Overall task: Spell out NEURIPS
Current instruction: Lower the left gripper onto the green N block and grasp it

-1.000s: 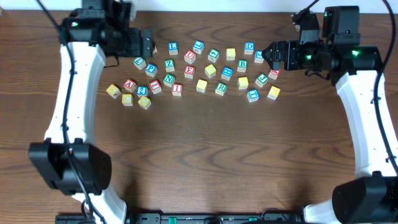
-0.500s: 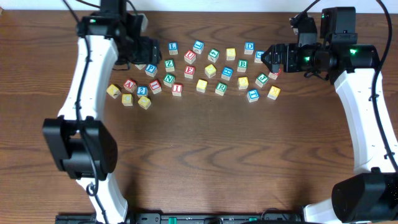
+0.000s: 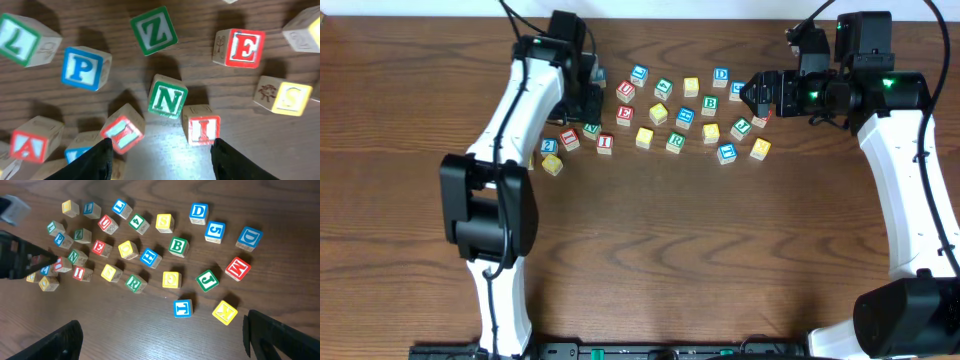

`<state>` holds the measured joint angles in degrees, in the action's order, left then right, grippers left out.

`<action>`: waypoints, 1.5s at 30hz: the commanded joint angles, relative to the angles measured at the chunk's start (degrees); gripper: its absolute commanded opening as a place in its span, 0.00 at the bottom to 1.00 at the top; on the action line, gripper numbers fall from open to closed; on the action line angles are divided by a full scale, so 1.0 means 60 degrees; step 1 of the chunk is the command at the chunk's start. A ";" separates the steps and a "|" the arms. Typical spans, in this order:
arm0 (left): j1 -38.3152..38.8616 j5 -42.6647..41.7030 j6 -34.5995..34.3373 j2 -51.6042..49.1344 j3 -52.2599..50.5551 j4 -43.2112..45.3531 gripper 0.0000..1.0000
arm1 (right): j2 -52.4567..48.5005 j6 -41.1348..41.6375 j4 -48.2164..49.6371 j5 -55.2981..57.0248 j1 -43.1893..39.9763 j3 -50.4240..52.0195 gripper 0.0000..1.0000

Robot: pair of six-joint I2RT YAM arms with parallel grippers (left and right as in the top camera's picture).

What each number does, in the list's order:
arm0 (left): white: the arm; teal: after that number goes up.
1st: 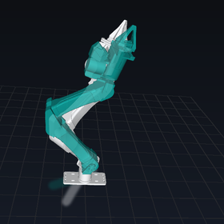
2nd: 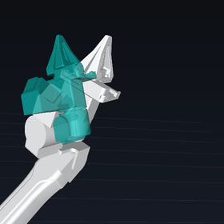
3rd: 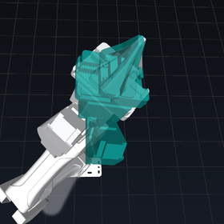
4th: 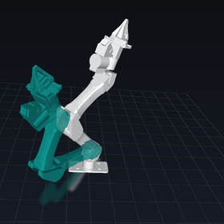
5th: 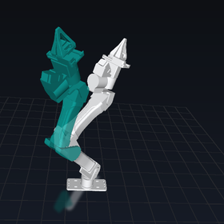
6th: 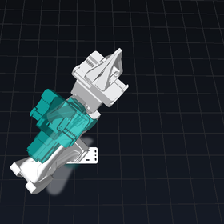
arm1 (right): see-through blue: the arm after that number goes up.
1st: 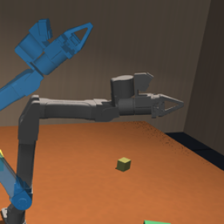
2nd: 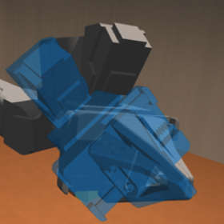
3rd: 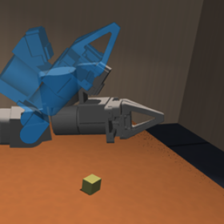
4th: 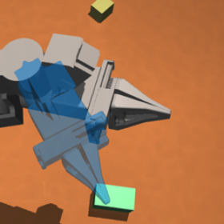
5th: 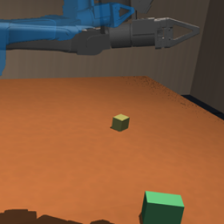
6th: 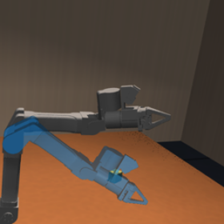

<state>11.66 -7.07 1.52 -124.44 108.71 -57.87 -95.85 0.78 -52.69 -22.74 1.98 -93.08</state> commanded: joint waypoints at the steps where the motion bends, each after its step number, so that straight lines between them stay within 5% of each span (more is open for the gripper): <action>1: 0.0095 0.0357 -0.0015 -0.0444 0.0106 0.0131 0.61 | -0.0011 -0.0106 -0.0011 -0.0124 -0.0066 -0.0219 0.99; 45: 0.0372 0.0616 -0.0047 -0.1443 -0.0528 0.1705 0.46 | -0.0011 -0.0106 -0.0120 0.0051 -0.0066 -0.0153 0.99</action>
<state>13.32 -4.10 1.48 -132.77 106.85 -47.53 -95.85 0.80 -53.19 -22.48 1.98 -93.08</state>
